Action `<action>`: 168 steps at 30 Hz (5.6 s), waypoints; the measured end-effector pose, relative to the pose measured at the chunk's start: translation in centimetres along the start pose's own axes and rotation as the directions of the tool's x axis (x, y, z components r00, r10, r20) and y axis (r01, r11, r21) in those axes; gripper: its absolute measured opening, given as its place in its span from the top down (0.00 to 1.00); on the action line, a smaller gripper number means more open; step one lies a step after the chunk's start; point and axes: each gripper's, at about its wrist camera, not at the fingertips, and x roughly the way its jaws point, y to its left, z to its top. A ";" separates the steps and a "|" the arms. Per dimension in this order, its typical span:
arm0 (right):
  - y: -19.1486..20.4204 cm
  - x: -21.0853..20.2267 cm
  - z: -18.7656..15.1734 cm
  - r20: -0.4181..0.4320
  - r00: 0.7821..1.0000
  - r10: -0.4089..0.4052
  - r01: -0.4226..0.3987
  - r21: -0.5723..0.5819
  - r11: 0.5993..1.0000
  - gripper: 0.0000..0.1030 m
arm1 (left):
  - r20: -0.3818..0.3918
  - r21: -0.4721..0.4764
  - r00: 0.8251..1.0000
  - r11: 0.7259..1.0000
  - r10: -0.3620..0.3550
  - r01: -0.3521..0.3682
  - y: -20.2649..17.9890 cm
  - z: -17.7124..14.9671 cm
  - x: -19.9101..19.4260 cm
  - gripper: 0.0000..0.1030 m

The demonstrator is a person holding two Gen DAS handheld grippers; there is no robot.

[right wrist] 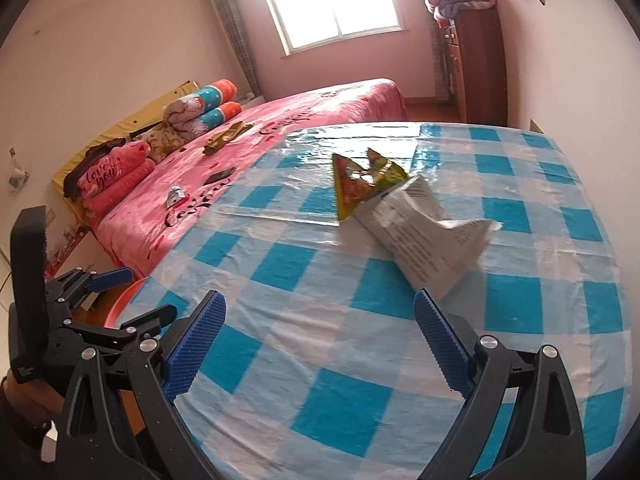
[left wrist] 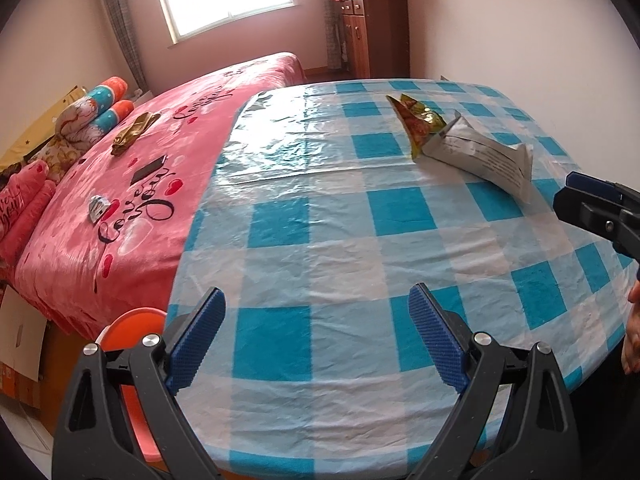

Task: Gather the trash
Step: 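Move both open tools back over the snack packet and paper bag, then grasp the yellow snack packet with the left tool while the right tool grasps the white paper bag, then lift the snack packet and paper bag and carry both to the orange bucket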

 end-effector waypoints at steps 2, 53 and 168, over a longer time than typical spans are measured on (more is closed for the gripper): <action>-0.8 0.1 0.0 -0.006 1.000 -0.009 0.009 0.007 1.000 0.09 | -0.003 0.004 1.000 1.000 -0.006 0.006 -0.3 0.2 0.1 0.10; -12.8 8.8 4.9 -0.106 0.983 0.149 -0.124 0.209 0.970 0.08 | -0.056 -0.086 0.891 0.892 -0.450 0.445 -7.4 18.1 18.2 0.19; -1.4 4.7 2.0 -0.080 0.990 0.113 -0.101 0.141 0.985 0.64 | 0.111 -0.300 0.943 0.894 -0.313 0.332 7.6 2.0 4.2 0.72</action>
